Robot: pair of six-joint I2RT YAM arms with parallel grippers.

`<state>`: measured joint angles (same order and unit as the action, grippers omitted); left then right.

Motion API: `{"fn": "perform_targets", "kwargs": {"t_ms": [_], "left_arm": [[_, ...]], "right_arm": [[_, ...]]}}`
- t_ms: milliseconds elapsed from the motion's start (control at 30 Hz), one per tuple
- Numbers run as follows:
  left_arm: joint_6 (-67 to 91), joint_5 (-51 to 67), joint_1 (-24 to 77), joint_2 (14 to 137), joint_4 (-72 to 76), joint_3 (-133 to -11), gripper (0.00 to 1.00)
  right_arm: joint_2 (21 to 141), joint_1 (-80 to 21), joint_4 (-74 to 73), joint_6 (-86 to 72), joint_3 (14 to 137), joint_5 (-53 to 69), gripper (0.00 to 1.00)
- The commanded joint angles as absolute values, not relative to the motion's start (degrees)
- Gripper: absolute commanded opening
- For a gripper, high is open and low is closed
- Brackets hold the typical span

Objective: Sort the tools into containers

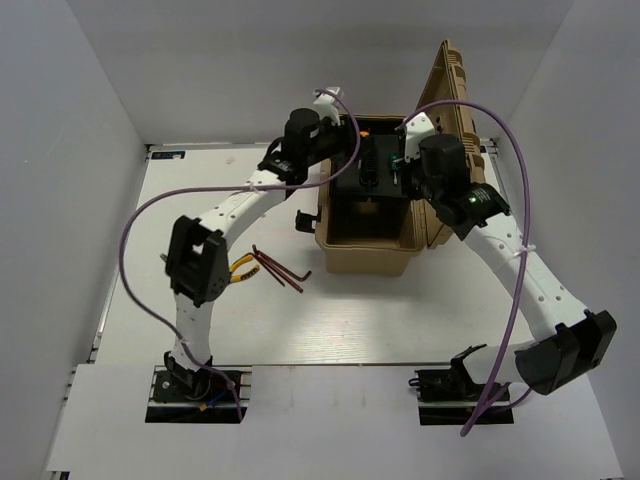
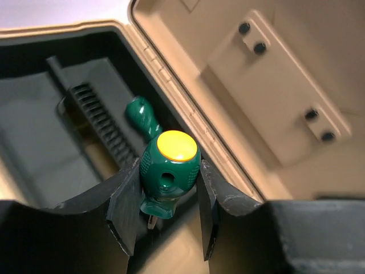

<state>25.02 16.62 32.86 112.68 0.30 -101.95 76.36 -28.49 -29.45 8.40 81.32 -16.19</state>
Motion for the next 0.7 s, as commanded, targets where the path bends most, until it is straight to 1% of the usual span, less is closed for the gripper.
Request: {"fn": "perform_targets", "kwargs": {"t_ms": [0, 100, 167, 233, 333, 400, 433, 467, 533, 567, 633, 667], "left_arm": [[29.7, 20.57, 33.66, 118.09, 6.06, -111.85, 0.01], [31.11, 21.96, 33.66, 123.12, 5.45, -118.45, 0.02], [33.04, 23.55, 33.66, 127.34, 4.83, -122.06, 0.07], [34.53, 25.39, 33.66, 130.67, 4.83, -123.92, 0.1], [35.24, 26.45, 33.66, 131.92, 4.83, -124.45, 0.14], [35.24, 26.46, 34.19, 132.54, 4.83, -124.45, 0.23], [35.24, 26.46, 34.19, 133.15, 4.83, -124.45, 0.31], [35.24, 27.06, 34.19, 133.15, 4.31, -124.45, 0.42], [35.24, 27.07, 34.19, 133.15, 3.7, -124.45, 0.52], [34.72, 27.07, 34.19, 133.15, 3.69, -124.45, 0.59], [34.72, 27.07, 34.19, 132.63, 3.69, -124.45, 0.62], [34.72, 27.07, 34.19, 132.63, 3.69, -124.45, 0.66]], "right_arm": [[74.71, -28.21, -25.58, 9.4, 80.16, -19.34, 0.0], [74.27, -27.95, -25.23, 9.4, 79.37, -18.55, 0.0], [74.18, -28.13, -25.14, 9.49, 79.19, -17.85, 0.0], [74.27, -28.3, -25.05, 9.4, 78.66, -17.49, 0.0], [74.27, -28.21, -24.87, 9.4, 78.05, -16.79, 0.0], [74.09, -28.3, -24.44, 9.49, 77.78, -16.35, 0.0], [74.09, -28.21, -24.69, 9.41, 77.61, -16.26, 0.0], [74.09, -28.21, -24.52, 9.49, 77.61, -15.74, 0.0], [74.27, -28.3, -24.61, 9.4, 77.43, -15.3, 0.0], [74.18, -28.3, -24.7, 9.49, 77.43, -15.03, 0.0], [74.27, -28.13, -24.87, 9.4, 77.34, -13.8, 0.0], [74.18, -28.21, -25.05, 9.4, 77.34, -12.84, 0.0]]}}
